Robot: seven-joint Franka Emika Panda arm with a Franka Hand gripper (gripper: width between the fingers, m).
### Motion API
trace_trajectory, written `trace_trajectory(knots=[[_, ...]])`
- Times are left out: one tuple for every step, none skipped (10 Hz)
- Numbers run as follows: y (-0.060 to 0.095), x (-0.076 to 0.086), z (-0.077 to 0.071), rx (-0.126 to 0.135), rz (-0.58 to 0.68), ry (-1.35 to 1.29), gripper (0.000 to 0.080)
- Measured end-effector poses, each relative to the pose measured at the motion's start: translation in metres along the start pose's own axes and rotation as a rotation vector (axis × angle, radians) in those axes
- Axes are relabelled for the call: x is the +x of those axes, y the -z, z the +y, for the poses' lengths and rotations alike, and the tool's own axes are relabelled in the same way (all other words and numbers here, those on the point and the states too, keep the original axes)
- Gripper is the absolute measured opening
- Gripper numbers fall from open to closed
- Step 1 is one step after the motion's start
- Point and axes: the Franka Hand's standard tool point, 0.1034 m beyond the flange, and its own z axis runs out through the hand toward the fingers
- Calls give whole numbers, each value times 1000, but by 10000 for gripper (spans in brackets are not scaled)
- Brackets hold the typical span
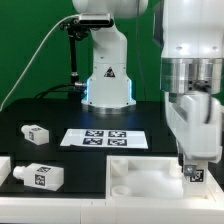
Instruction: Assemble one leg
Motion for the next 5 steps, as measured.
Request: trace_trajectory(knots=[[0,-2,0,-4,-33,-178,284],[0,-3,1,-9,-43,-298,284],[0,-3,1,-10,-43,-323,284],[0,-3,1,-8,-42,-291,284],[-1,-4,1,-6,-35,-210,365]])
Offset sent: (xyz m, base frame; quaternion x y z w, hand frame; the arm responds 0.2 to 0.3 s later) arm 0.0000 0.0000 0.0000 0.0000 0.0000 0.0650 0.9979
